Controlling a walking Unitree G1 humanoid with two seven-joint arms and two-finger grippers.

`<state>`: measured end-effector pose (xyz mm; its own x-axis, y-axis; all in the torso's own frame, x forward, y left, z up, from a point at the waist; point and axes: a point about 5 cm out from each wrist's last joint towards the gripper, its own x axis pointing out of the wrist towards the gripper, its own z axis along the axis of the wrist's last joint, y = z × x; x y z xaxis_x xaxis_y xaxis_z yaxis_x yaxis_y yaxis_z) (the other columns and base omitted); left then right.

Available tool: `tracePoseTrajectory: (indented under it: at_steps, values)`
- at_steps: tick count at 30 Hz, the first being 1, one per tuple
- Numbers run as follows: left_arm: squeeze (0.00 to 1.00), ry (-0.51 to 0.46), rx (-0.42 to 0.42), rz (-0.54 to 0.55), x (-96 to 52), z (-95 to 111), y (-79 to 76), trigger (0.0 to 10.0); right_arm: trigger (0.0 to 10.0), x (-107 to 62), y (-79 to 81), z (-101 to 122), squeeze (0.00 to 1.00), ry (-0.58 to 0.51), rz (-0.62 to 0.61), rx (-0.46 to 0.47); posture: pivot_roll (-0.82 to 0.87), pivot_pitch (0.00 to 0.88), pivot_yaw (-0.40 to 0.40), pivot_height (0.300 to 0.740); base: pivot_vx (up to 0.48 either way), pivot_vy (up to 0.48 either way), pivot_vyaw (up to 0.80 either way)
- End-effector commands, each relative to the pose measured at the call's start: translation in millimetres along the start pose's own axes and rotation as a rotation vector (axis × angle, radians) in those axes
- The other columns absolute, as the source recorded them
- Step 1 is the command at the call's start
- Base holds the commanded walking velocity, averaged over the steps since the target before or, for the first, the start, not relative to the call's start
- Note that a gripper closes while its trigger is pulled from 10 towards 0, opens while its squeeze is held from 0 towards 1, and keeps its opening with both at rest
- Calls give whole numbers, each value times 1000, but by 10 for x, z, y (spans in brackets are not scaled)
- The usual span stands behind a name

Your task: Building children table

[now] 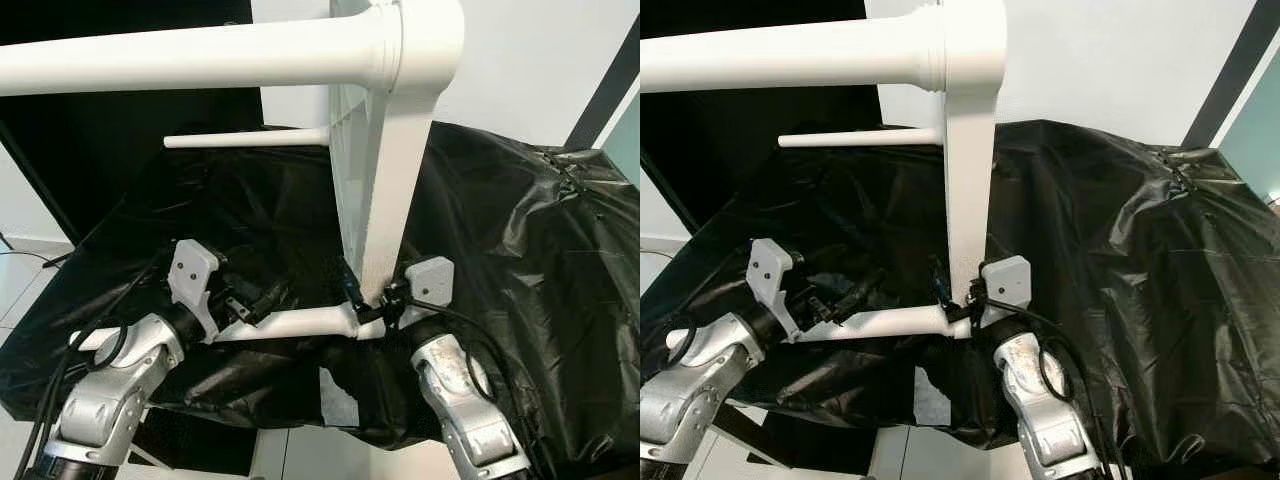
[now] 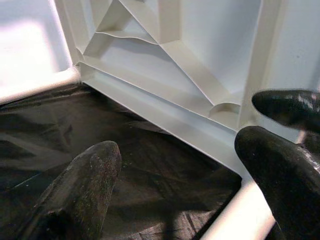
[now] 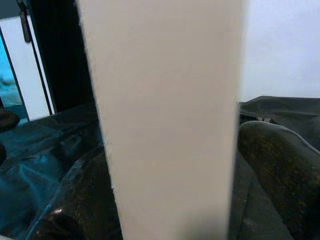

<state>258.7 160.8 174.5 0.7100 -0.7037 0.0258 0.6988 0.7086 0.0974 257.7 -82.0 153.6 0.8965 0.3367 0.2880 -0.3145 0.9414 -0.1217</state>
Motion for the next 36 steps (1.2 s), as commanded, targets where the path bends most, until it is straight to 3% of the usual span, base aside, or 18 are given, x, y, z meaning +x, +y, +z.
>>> tracePoseTrajectory:
  at_steps: [1, 16, 24, 25, 26, 27, 28, 36]
  values:
    - [0, -1, 2, 4, 0, -2, -2, 10000, 10000, 40, 9, -18, 0, -3, -19, -21, 140, 0, -46, 740, 0, 0, 0]
    - [0, 6, -4, 25, -36, 13, -28, 10000, 10000, 241, 10, -96, 0, -4, -160, -87, 182, 0, -50, 740, 0, 0, 0]
    - [0, 12, 5, 34, -63, 31, -16, 10000, 10000, 311, 31, -132, 0, 0, -195, -62, 207, 0, -55, 740, 0, 0, 0]
    - [0, 14, 6, 35, -78, 32, -21, 10000, 7608, 329, 43, -153, 0, 9, -204, -44, 212, 0, -55, 740, 0, 0, 0]
    - [0, 17, 5, 36, -88, 28, -26, 10000, 2235, 339, 49, -165, 0, 13, -213, -41, 216, 0, -56, 740, 0, 0, 0]
    - [0, 17, 5, 36, -88, 28, -26, 10000, 2235, 339, 49, -165, 0, 13, -213, -41, 216, 0, -56, 740, 0, 0, 0]
    - [0, 19, 6, 37, -94, 26, -29, 10000, 0, 347, 59, -176, 0, 18, -217, -31, 217, 0, -57, 740, 0, 0, 0]
    - [0, 22, 8, 30, -60, 30, -15, 10000, 0, 325, 22, -200, 0, 16, -268, -15, 194, 0, -44, 740, 0, 0, 0]
